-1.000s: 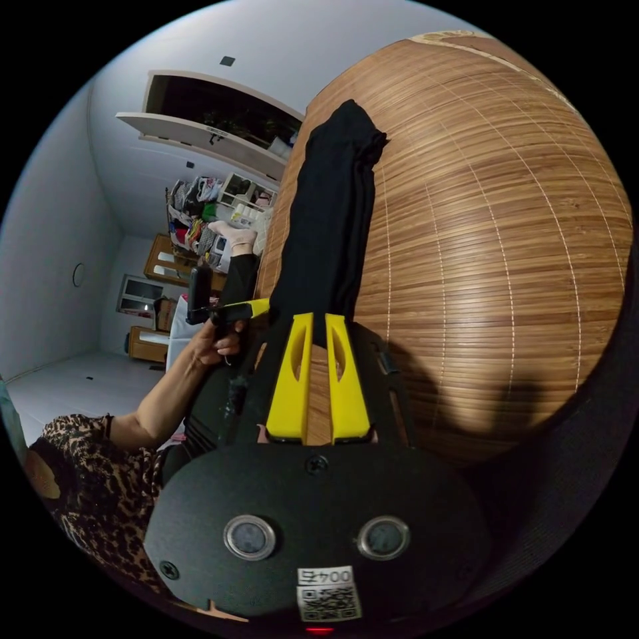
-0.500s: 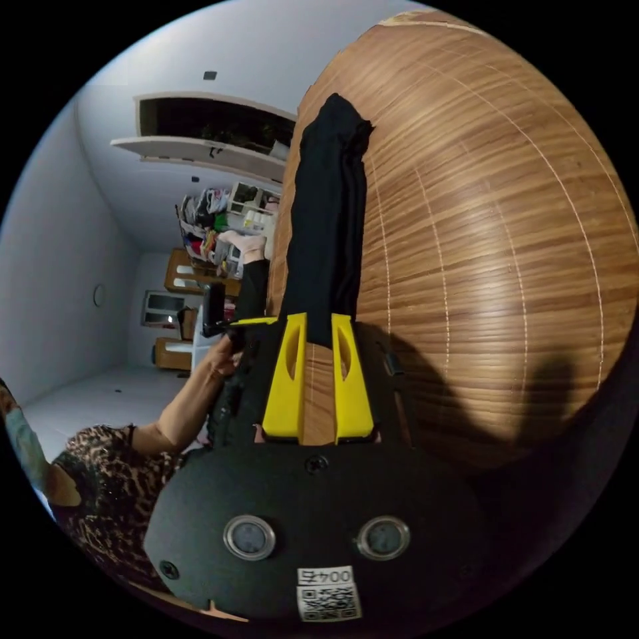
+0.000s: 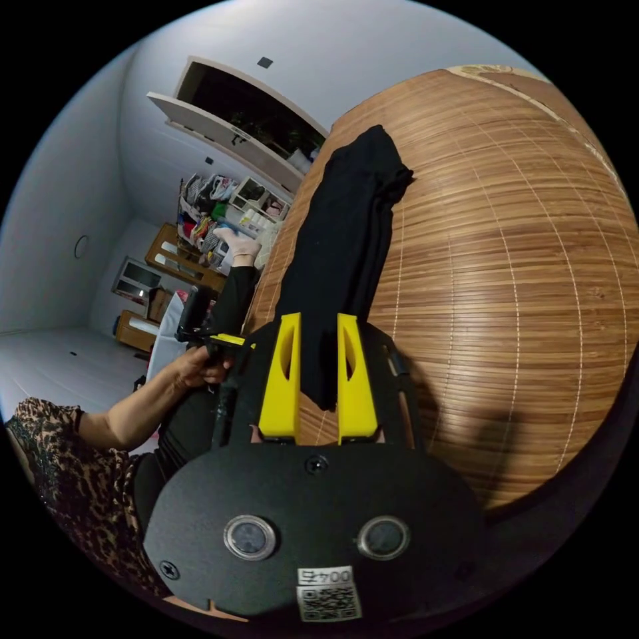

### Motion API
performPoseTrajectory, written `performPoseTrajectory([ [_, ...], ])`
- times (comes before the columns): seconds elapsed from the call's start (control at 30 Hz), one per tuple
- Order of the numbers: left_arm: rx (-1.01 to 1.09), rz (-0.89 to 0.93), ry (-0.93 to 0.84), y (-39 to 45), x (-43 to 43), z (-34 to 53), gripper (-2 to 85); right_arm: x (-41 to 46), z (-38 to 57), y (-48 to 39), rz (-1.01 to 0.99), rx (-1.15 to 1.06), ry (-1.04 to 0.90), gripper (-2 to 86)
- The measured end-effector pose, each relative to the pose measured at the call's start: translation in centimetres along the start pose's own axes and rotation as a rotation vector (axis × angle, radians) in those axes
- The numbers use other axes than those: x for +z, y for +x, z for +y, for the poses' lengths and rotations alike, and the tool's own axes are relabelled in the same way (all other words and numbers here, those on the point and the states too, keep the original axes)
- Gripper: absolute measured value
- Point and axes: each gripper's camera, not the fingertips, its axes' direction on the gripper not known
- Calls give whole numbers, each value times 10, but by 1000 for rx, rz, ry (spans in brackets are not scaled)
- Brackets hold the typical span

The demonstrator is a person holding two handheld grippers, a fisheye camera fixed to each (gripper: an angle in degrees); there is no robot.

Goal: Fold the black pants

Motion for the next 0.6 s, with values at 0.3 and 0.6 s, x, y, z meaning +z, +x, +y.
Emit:
performPoseTrajectory([
  [0.3,2,0,2,-4,9,0,12,21,-5,-10,16,-6,-88,104],
  [0.6,-1,6,3,-7,16,0,12,33,-3,-24,-11,-7,-153,98],
])
